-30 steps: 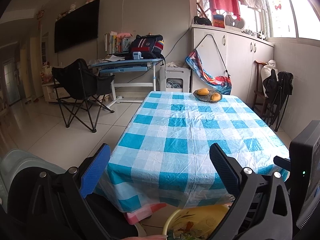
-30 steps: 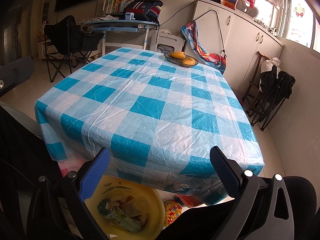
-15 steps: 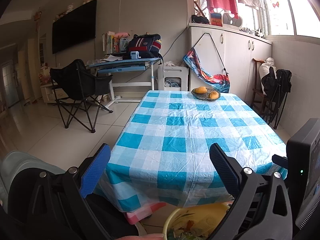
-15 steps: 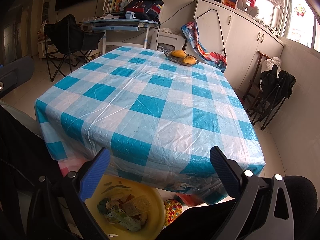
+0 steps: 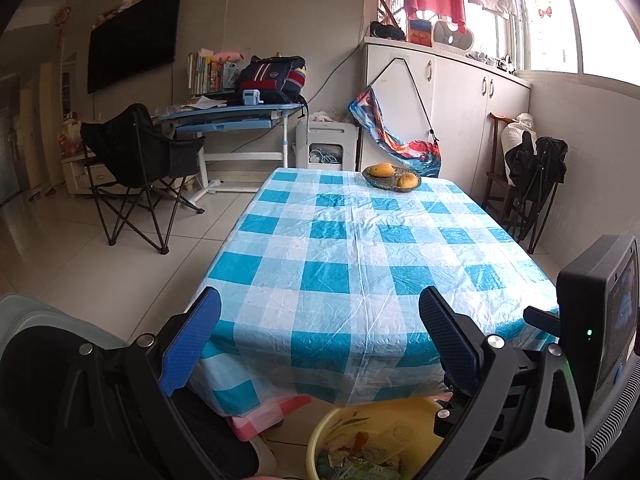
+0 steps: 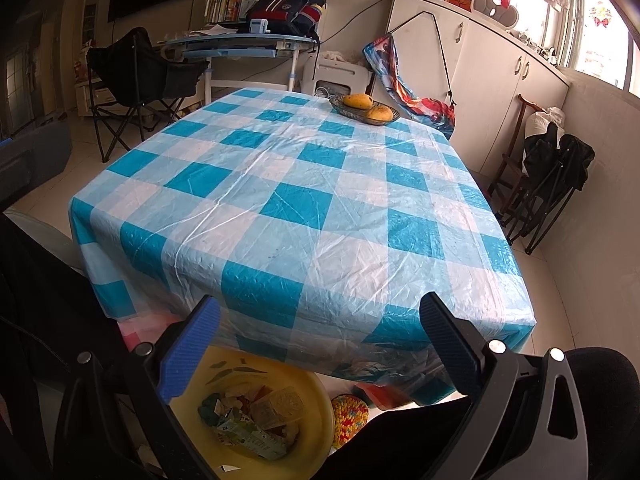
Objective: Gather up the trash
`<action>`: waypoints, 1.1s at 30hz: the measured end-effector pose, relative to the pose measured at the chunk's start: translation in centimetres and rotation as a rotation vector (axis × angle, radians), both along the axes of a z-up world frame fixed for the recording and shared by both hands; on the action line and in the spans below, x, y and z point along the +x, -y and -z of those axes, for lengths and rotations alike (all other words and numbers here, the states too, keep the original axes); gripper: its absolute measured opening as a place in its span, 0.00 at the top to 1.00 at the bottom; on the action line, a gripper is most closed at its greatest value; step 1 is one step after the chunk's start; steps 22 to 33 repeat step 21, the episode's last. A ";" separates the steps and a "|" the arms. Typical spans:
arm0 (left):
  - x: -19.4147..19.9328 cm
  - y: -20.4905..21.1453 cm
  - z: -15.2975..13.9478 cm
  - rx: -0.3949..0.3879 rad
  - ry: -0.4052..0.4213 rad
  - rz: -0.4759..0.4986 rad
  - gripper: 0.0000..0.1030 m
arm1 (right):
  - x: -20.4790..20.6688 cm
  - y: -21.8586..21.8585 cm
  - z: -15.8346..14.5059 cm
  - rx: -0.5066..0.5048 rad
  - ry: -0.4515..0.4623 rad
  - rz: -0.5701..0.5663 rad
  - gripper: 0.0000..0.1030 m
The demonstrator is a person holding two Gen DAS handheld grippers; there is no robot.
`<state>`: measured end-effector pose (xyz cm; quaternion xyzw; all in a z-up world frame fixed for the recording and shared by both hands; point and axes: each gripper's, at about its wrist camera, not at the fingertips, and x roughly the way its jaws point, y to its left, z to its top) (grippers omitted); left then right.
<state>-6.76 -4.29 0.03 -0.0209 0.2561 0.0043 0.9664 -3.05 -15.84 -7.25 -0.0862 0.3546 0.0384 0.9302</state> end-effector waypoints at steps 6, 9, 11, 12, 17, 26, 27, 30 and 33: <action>0.2 0.6 0.8 0.028 -0.040 0.028 0.07 | 0.5 1.3 0.0 0.055 -0.030 0.033 0.07; 0.1 1.6 1.0 0.083 -0.045 0.052 0.07 | 0.5 1.4 0.0 0.057 -0.030 0.035 0.07; 0.2 2.1 1.3 0.105 -0.061 0.062 0.07 | 0.6 1.5 0.0 0.054 -0.030 0.032 0.07; 0.3 2.3 1.4 0.118 -0.063 0.060 0.07 | 0.5 1.5 -0.1 0.052 -0.030 0.030 0.07; 1.2 1.7 1.8 0.107 -0.138 0.040 0.07 | 0.7 1.6 -0.1 0.052 -0.031 0.031 0.07; 1.7 1.3 2.4 0.085 -0.191 0.030 0.07 | 0.7 1.6 -0.2 0.053 -0.033 0.030 0.07; 1.7 1.3 2.4 0.085 -0.191 0.030 0.07 | 0.7 1.6 -0.2 0.053 -0.033 0.030 0.07; 1.7 1.3 2.4 0.085 -0.191 0.030 0.07 | 0.7 1.6 -0.2 0.053 -0.033 0.030 0.07; 1.7 1.3 2.4 0.085 -0.191 0.030 0.07 | 0.7 1.6 -0.2 0.053 -0.033 0.030 0.07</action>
